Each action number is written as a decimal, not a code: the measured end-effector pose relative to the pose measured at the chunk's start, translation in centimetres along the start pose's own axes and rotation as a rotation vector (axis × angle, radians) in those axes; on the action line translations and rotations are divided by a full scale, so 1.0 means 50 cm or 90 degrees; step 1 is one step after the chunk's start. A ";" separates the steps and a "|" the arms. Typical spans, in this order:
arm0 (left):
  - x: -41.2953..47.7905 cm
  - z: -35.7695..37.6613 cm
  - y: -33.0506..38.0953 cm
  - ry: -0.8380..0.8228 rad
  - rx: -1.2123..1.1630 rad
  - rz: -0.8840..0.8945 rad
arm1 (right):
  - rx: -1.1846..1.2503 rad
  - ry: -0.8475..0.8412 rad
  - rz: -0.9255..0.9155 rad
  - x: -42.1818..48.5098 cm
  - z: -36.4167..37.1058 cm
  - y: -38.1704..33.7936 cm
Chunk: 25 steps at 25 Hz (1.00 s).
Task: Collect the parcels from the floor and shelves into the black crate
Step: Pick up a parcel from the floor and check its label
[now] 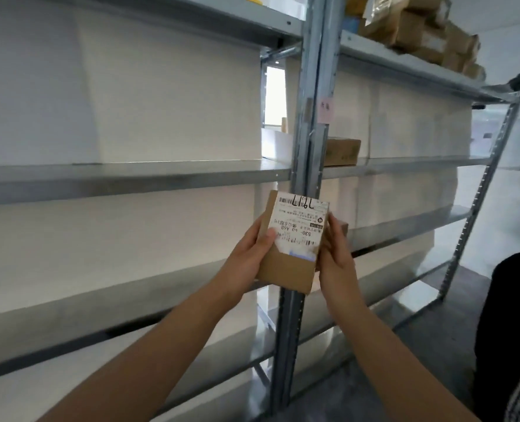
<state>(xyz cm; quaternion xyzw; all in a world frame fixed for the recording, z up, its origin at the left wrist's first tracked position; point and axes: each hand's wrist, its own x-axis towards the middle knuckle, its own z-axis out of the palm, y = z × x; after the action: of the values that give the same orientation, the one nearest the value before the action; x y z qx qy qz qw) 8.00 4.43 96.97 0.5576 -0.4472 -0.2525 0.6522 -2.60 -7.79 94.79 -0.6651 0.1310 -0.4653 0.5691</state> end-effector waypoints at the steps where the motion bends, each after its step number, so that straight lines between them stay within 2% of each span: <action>1: -0.031 -0.029 0.011 0.038 0.030 -0.005 | -0.012 -0.044 0.005 -0.014 0.026 -0.004; 3: -0.088 -0.091 0.039 0.086 0.090 -0.020 | 0.002 -0.098 0.049 -0.034 0.074 -0.017; 6: -0.168 -0.183 0.106 0.064 0.195 -0.045 | 0.087 -0.170 0.152 -0.039 0.138 -0.055; 8: -0.212 -0.229 0.144 0.023 0.250 -0.073 | 0.049 -0.325 0.186 -0.042 0.180 -0.084; 10: -0.252 -0.272 0.162 0.047 0.279 -0.075 | 0.018 -0.452 0.202 -0.053 0.240 -0.101; 12: -0.288 -0.320 0.163 0.180 0.272 -0.058 | 0.073 -0.451 0.206 -0.068 0.305 -0.099; 15: -0.407 -0.433 0.164 0.404 0.146 -0.046 | 0.239 -0.424 0.254 -0.126 0.460 -0.108; 19: -0.565 -0.554 0.165 0.495 0.029 -0.056 | 0.366 -0.444 0.286 -0.252 0.676 -0.132; 23: -0.727 -0.652 0.199 0.661 -0.054 0.078 | 0.403 -0.538 0.330 -0.428 0.872 -0.169; 25: -0.813 -0.696 0.230 0.705 -0.045 0.122 | 0.373 -0.557 0.318 -0.501 0.947 -0.184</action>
<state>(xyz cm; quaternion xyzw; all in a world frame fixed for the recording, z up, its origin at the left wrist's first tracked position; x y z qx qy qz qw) 16.95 58.44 96.43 0.5413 -0.0784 0.1232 0.8281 17.15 42.82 94.95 -0.5594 -0.0974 -0.0160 0.8230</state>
